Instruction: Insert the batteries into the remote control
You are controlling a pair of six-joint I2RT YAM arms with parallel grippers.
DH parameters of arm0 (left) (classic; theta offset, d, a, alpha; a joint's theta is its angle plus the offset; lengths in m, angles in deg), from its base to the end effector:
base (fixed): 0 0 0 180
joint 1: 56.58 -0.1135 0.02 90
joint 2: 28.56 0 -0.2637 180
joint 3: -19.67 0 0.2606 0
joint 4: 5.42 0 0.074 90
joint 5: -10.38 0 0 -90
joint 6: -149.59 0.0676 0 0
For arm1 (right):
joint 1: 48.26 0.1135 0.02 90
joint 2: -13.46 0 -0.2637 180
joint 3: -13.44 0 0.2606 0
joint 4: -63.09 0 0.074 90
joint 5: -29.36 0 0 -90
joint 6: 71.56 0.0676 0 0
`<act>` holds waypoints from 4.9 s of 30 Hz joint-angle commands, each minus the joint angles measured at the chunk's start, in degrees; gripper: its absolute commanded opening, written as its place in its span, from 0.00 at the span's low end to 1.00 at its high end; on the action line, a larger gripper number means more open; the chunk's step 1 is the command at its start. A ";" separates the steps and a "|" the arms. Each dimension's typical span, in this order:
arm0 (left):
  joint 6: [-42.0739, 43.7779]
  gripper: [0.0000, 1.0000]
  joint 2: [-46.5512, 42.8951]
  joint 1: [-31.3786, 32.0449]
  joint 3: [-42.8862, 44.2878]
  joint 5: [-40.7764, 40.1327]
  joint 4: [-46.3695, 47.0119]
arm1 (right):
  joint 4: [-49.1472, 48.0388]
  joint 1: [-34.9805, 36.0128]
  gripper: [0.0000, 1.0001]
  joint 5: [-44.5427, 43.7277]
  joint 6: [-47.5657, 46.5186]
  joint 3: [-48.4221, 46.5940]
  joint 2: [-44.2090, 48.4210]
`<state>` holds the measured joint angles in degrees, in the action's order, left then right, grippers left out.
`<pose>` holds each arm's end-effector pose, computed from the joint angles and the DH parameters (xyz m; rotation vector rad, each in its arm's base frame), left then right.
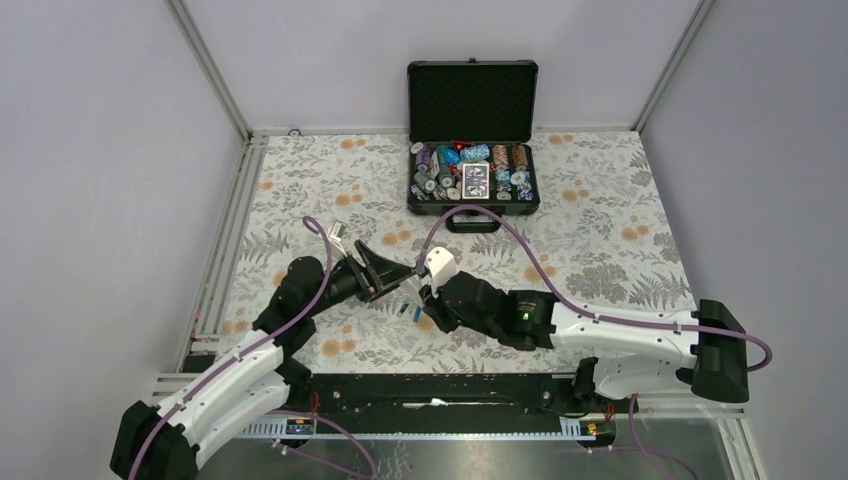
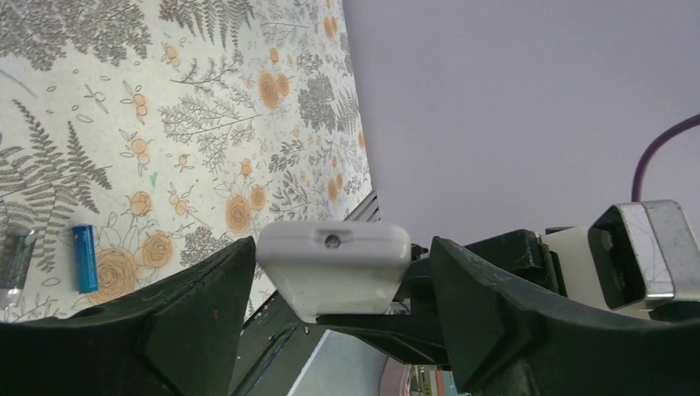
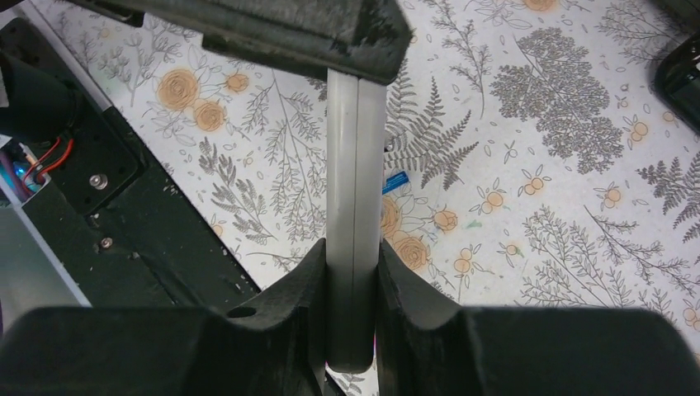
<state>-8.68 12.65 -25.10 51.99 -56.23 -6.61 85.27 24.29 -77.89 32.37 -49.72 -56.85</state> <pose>0.1677 -0.1341 0.2231 -0.3029 2.0132 -1.5528 0.1122 0.2902 0.2615 -0.8686 1.9294 0.6120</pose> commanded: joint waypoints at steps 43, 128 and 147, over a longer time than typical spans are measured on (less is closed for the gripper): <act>21.65 0.89 -4.52 -0.64 11.39 37.27 -4.78 | 8.90 -16.22 0.00 57.88 1.94 -6.10 10.32; 3.76 0.00 -7.62 0.07 -3.98 18.41 21.63 | -13.01 -17.18 0.21 26.44 30.00 19.21 34.37; 6.88 0.00 -8.40 0.00 -2.33 13.28 15.04 | -2.88 -17.19 0.00 20.44 26.93 17.59 39.64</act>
<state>-4.24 5.29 -24.88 48.32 -39.72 9.06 79.08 7.44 -54.16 61.53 -30.05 -17.00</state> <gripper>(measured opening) 0.218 0.055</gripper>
